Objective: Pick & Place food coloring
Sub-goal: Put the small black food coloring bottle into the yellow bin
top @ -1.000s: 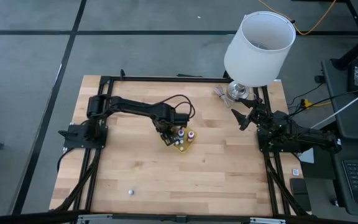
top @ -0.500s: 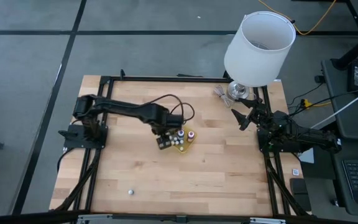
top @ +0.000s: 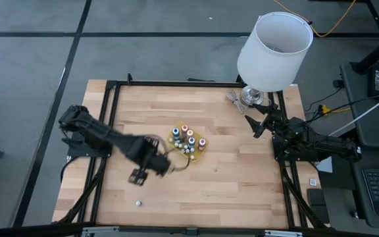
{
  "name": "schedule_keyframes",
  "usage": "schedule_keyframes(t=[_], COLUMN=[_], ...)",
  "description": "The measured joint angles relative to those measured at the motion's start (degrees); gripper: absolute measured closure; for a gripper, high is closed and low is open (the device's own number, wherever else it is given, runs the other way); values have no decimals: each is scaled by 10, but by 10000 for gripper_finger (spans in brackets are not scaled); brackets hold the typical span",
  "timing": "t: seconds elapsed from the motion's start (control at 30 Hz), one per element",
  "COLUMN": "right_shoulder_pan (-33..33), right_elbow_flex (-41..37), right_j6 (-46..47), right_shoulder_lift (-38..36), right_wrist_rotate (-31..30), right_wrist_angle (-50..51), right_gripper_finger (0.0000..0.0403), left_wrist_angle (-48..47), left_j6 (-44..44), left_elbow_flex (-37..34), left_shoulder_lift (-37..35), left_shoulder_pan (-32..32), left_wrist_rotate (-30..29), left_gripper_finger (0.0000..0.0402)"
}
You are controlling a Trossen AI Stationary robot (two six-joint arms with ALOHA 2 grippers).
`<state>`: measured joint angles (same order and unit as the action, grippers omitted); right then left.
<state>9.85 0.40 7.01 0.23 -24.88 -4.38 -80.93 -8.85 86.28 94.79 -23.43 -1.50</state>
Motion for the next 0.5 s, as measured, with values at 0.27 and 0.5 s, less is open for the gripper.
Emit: schedule_keyframes(t=[0.27,0.5], right_shoulder_pan=[0,0], right_elbow_flex=[0,0], right_j6=[0,0], right_shoulder_lift=[0,0], right_wrist_rotate=[0,0], right_wrist_angle=[0,0], right_gripper_finger=[22,22], left_wrist_angle=[4,38], left_j6=[3,-52], left_elbow_flex=[0,-6], left_shoulder_lift=[-2,12], left_shoulder_pan=[-124,-197], left_wrist_rotate=[1,4], left_gripper_finger=[100,101])
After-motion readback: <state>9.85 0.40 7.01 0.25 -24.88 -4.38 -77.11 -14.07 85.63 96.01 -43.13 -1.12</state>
